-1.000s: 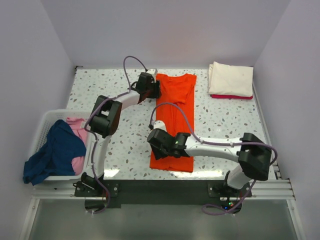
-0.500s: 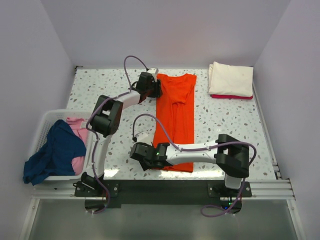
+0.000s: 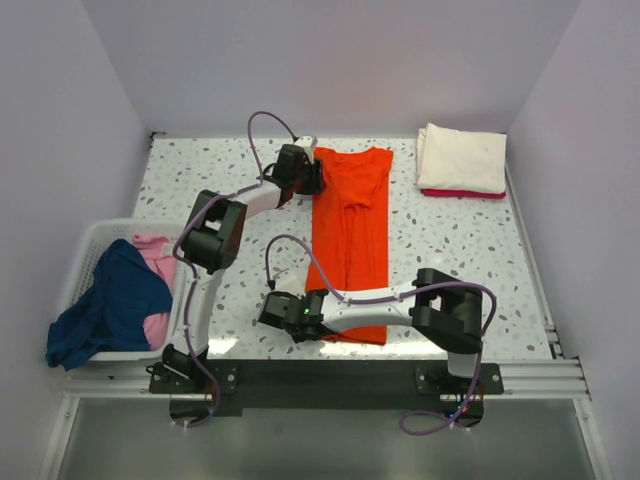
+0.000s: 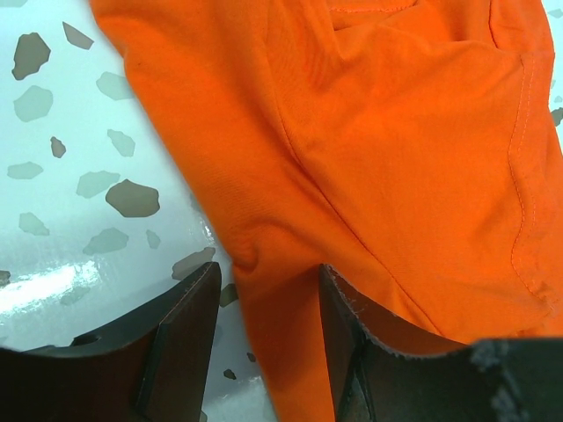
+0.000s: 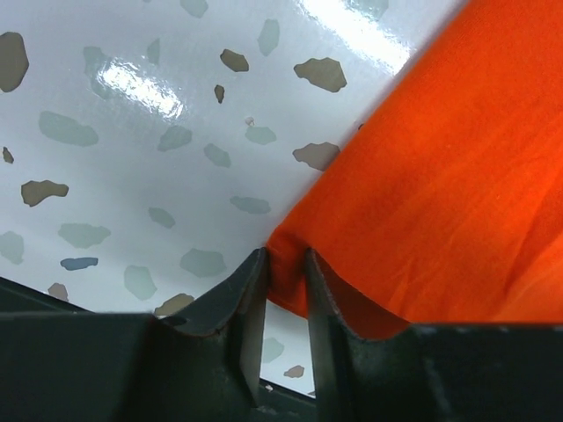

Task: Fold and stack the t-shirts
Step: Fold the tshirt

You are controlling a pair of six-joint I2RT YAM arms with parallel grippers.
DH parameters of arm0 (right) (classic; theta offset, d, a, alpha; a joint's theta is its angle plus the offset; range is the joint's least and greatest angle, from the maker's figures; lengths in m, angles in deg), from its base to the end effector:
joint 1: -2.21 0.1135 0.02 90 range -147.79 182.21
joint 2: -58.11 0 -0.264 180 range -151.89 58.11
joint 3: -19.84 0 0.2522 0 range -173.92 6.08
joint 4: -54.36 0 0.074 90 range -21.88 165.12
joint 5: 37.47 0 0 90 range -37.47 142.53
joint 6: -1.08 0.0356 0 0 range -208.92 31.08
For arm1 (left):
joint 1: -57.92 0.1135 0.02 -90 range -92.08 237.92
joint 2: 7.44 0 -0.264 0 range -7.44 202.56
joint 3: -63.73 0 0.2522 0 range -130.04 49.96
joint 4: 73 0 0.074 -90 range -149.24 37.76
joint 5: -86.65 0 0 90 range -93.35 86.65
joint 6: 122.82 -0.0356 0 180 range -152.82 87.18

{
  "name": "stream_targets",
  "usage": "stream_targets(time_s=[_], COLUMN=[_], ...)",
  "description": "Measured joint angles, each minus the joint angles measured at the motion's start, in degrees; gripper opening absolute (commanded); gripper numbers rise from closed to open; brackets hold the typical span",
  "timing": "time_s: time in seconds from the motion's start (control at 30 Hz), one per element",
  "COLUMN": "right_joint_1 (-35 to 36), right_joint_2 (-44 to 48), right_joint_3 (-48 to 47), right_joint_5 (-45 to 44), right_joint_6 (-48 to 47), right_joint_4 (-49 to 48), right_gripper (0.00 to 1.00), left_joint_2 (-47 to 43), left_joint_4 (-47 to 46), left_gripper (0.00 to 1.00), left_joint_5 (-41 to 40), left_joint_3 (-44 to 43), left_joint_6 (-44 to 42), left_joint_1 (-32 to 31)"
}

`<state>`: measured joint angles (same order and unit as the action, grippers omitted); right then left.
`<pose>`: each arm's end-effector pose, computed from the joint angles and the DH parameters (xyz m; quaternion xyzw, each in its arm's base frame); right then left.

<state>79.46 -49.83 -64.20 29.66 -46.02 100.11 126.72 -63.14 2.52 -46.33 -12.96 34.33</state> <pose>0.0949 0.3569 0.1624 -0.2514 0.9321 0.0527 0.2555 0.4796 -0.2134 0.1388 0.0527 0.8804 -0.2157 0.4191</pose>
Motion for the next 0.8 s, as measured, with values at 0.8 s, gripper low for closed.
stream_targets(time_s=[0.8], right_joint_1=[0.7], right_joint_2=[5.9], right_joint_3=[4.0], right_joint_5=[1.4], right_joint_6=[0.2], right_joint_4=[0.5], right_gripper=[0.00], left_joint_2=[2.6], left_joint_4=[3.0], left_gripper=[0.17], left_joint_5=[-3.3], left_joint_3=[-4.6], left_joint_6=[0.1], left_joint_1=[1.3])
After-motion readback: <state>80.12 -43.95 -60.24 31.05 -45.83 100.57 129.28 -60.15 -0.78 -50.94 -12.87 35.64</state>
